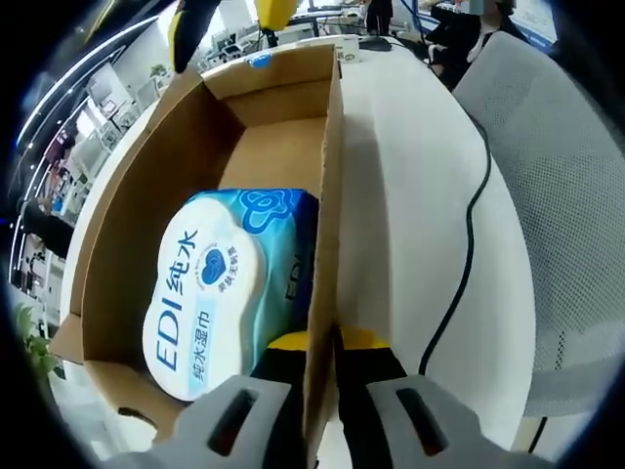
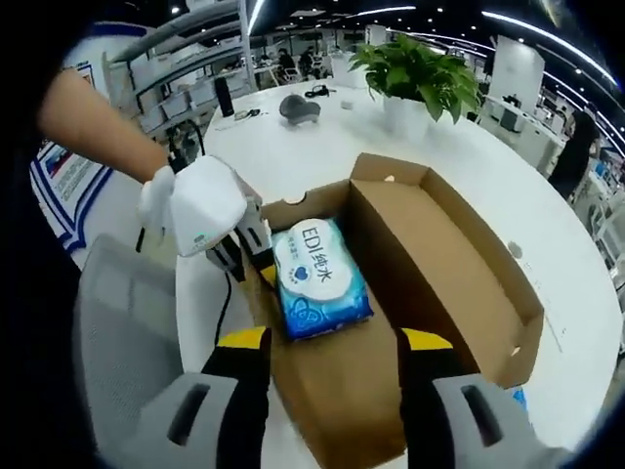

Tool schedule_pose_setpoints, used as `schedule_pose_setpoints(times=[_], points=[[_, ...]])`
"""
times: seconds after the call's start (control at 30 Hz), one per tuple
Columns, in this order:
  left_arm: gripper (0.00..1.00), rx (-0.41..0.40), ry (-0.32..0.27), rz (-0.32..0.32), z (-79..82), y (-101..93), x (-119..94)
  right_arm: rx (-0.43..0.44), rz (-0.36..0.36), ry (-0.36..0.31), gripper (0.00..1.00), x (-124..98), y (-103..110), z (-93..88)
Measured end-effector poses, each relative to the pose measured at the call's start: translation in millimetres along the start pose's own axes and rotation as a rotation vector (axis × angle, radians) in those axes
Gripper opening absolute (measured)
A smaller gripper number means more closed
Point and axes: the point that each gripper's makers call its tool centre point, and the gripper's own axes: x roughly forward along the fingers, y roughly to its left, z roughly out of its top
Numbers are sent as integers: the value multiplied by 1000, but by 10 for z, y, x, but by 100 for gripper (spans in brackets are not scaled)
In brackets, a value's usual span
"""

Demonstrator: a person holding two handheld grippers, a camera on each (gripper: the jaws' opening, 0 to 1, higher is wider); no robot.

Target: Operate the shoe box by opening the lid, removing the specified soft item, and placing it in the target area until the item is outside and the box remains undamaged.

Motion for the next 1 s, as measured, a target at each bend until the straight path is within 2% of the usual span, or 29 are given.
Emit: schedule_pose_setpoints(times=[0.13, 0.27, 0.4, 0.57, 0.8, 1.0], points=[[4, 1, -1, 0, 4, -3, 5, 2, 36, -8, 54, 235, 19, 50], [4, 1, 0, 0, 11, -3, 7, -54, 49, 11, 59, 406, 41, 60], [4, 2, -1, -2, 15, -2, 12, -68, 77, 43, 60, 555, 87, 8], [4, -14, 5, 0, 14, 5, 13, -94, 100, 68, 59, 693, 110, -64], [4, -20, 6, -1, 13, 13, 11, -95, 107, 73, 61, 784, 89, -63], [4, -22, 8, -4, 9, 15, 5, -99, 97, 104, 62, 983, 92, -114]])
